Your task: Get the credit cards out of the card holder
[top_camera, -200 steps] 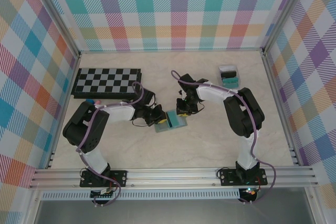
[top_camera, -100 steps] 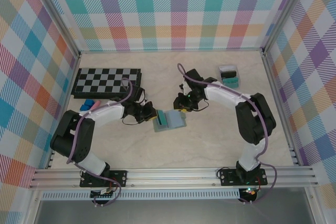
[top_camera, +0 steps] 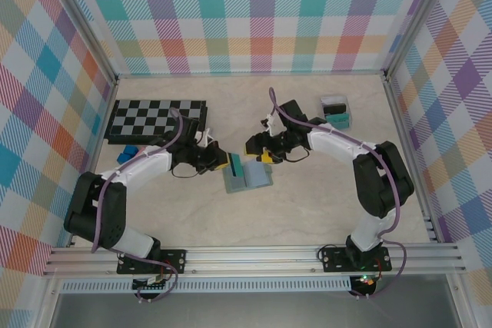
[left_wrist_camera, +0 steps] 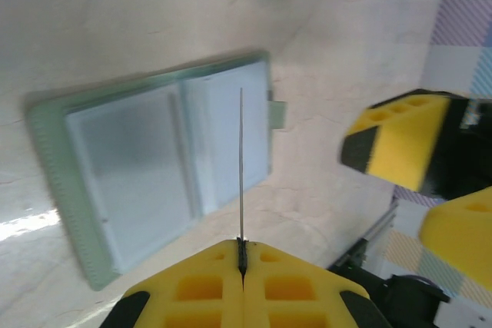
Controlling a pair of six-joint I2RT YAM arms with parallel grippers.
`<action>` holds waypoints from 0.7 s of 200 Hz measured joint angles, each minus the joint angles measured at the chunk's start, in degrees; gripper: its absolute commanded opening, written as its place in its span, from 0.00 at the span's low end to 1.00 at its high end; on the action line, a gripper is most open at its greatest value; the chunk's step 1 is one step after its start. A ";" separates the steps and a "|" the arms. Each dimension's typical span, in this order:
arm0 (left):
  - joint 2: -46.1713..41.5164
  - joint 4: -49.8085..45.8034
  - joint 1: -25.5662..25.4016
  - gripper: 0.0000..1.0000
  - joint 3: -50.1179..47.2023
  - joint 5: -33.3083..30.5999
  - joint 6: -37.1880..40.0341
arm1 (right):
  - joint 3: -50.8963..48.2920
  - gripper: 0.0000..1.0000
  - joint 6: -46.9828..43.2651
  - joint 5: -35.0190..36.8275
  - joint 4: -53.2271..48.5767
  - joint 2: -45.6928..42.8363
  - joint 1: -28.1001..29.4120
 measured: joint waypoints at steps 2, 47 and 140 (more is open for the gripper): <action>-0.11 0.35 0.09 0.00 0.04 0.35 -0.15 | -0.02 0.77 0.00 -0.35 0.24 0.00 0.00; -0.68 7.48 1.51 0.00 -0.11 5.68 -3.15 | -0.94 0.82 2.62 -6.27 6.32 0.00 0.00; -0.66 14.95 2.99 0.00 -1.97 9.66 -7.52 | -2.82 0.54 8.63 -11.87 15.61 0.28 -0.04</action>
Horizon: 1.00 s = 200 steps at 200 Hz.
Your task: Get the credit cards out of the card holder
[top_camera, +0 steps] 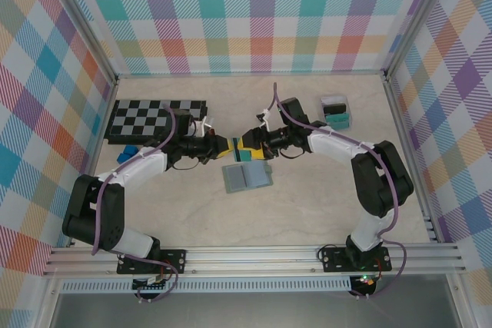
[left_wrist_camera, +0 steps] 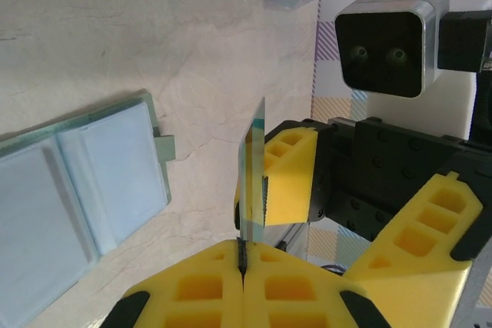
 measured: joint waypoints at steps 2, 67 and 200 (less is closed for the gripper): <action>0.00 -0.02 0.00 0.00 -0.02 0.04 -0.02 | -0.04 0.53 -0.09 -0.09 0.11 0.00 0.00; 0.00 0.13 0.22 0.00 -0.83 0.50 -0.15 | -0.76 0.15 0.76 -0.24 1.55 0.00 0.04; -5.92 -16.90 0.33 0.82 -0.28 -15.85 3.52 | 0.81 0.00 -0.83 13.20 -9.70 -1.40 0.09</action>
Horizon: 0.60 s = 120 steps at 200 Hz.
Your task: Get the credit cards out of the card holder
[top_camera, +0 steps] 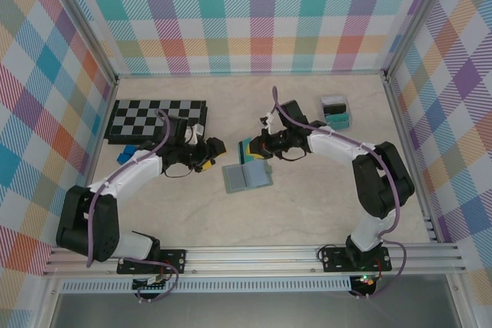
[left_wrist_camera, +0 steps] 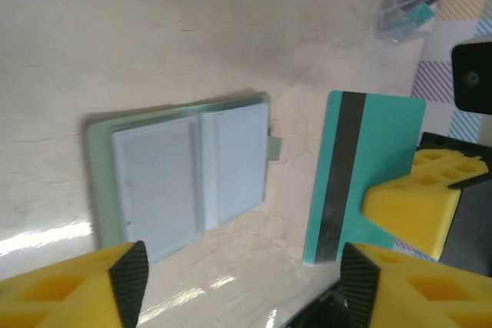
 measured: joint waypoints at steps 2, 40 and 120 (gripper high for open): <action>-0.42 -0.52 0.00 0.83 0.00 -0.50 0.48 | 0.04 0.00 -0.17 0.81 -0.61 -0.24 0.00; -4.24 -8.72 0.04 1.00 1.70 -11.91 1.25 | 1.11 0.00 -0.24 16.85 -11.06 -5.55 -2.10; -5.66 -15.10 0.04 1.00 3.76 -19.26 5.66 | 12.61 0.00 10.21 48.76 -33.03 -7.54 -10.29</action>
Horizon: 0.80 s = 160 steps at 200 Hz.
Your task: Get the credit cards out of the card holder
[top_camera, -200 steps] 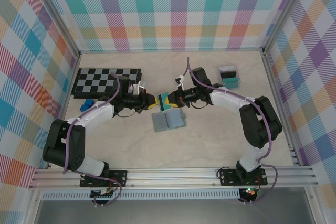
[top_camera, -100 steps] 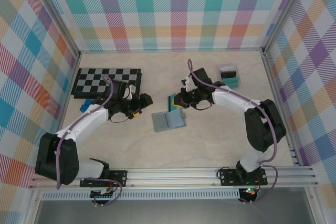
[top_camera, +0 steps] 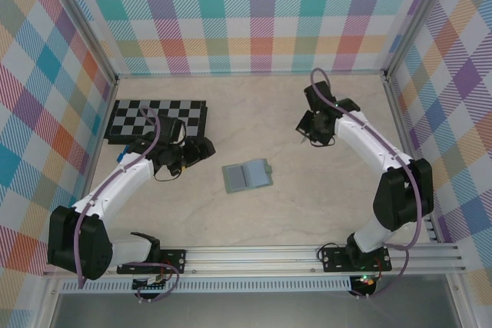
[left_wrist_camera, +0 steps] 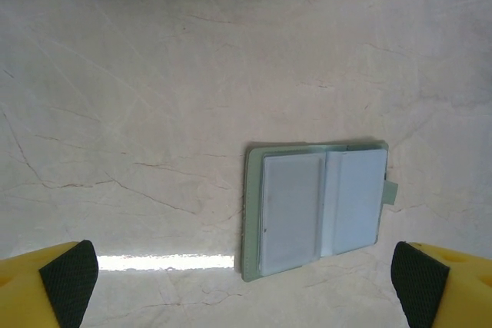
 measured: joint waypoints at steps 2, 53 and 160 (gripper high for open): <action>0.00 0.00 0.00 1.00 0.00 0.00 0.07 | 0.37 0.00 0.39 0.50 -0.35 0.00 -0.26; 1.44 0.44 0.02 1.00 1.07 2.64 0.66 | 7.21 0.00 12.57 8.31 -6.75 3.61 -7.23; 5.97 2.03 0.15 1.00 2.71 4.63 2.93 | 28.92 0.00 27.71 8.87 -13.40 24.30 -12.33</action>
